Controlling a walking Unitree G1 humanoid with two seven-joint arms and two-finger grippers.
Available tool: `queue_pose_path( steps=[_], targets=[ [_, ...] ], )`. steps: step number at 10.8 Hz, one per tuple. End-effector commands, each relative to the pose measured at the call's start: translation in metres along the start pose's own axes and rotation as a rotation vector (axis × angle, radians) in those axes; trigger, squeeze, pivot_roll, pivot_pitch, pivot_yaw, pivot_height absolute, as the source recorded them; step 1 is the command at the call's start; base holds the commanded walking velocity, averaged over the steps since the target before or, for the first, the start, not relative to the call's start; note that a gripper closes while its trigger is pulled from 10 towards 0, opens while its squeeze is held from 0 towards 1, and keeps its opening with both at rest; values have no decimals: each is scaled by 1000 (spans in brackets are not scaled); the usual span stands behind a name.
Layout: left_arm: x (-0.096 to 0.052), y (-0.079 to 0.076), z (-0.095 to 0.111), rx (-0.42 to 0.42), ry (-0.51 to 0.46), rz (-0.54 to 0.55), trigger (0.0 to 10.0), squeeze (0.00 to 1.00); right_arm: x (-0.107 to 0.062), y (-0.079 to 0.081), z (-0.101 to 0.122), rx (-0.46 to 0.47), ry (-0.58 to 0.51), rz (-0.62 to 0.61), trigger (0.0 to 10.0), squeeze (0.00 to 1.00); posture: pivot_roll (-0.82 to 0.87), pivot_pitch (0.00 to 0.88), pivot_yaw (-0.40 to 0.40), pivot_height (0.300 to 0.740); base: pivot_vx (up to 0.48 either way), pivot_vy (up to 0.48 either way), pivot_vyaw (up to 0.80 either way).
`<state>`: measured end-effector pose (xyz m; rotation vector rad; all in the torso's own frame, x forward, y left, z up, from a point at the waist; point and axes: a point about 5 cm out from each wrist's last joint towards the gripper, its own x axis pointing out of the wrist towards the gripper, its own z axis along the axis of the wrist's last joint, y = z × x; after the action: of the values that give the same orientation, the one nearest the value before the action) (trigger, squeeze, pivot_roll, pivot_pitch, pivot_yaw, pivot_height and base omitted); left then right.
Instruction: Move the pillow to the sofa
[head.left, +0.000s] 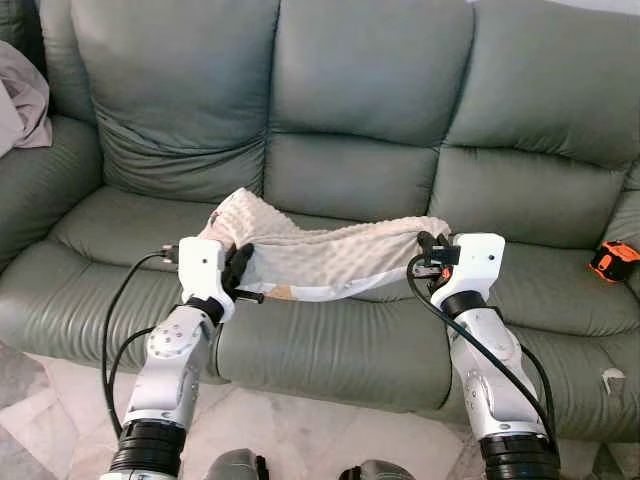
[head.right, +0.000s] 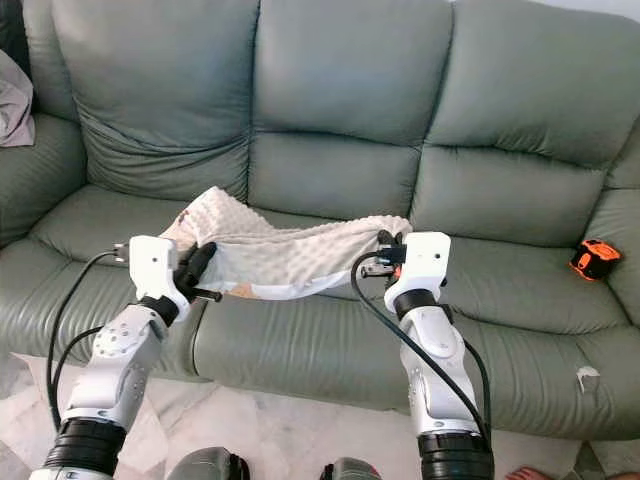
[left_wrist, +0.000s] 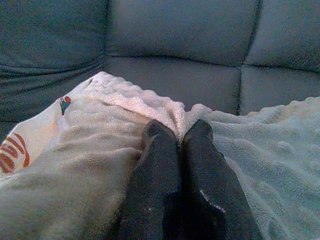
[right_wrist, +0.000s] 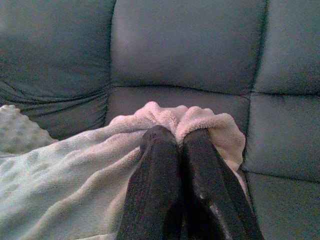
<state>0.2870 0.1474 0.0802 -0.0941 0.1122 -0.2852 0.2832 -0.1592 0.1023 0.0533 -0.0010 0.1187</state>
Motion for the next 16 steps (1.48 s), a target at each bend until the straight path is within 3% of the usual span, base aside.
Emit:
queue_pose_path(
  steps=[1, 9, 16],
  targets=[
    [4, -6, 11, 10, -52, -32, 10000, 0, 3, 1, 7, -6, -33, 1, 10000, 0, 2, 0, -51, 740, 0, 0, 0],
    [4, -8, 11, 2, -57, -36, 10000, 0, 3, 0, 7, -4, -28, -3, 10000, 0, 0, 0, -52, 740, 303, 0, 0],
    [4, -4, 14, 47, -40, -21, 10000, 0, 5, 1, 11, 1, -30, 2, 10000, 0, 0, 0, -53, 740, 0, 0, 0]
  ],
)
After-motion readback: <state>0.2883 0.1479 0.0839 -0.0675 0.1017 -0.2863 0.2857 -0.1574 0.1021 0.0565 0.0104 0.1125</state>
